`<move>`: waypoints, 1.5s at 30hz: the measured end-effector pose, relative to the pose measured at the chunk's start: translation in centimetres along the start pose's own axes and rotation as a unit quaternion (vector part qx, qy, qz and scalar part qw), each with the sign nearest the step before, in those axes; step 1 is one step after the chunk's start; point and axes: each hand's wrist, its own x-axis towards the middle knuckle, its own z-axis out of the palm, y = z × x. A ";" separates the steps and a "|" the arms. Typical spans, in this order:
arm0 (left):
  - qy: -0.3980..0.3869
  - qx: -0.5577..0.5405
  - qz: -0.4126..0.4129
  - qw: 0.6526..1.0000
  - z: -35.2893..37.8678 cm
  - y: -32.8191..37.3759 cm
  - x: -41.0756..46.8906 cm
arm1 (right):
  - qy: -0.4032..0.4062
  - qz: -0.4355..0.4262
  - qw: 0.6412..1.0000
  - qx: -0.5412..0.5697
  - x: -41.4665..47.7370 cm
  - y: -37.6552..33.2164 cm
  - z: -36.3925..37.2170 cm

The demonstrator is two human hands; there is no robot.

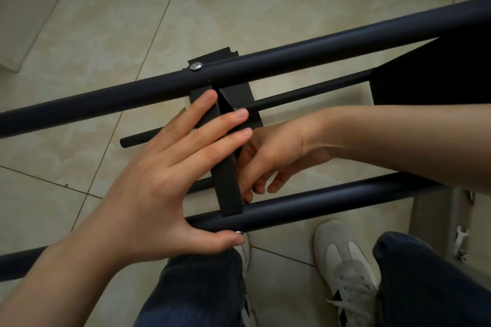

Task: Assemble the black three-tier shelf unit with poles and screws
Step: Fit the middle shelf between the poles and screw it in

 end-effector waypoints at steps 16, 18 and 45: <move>0.001 0.004 0.008 1.000 0.0 -0.1 0.1 | 0.002 -0.007 1.000 0.017 0.3 0.1 0.0; 0.001 0.003 0.005 1.000 0.0 -0.1 0.1 | -0.009 -0.008 1.000 0.016 -0.1 0.1 -0.3; -0.003 0.001 0.005 1.000 0.0 -0.2 0.2 | 0.001 -0.014 1.000 0.002 0.0 0.0 -0.1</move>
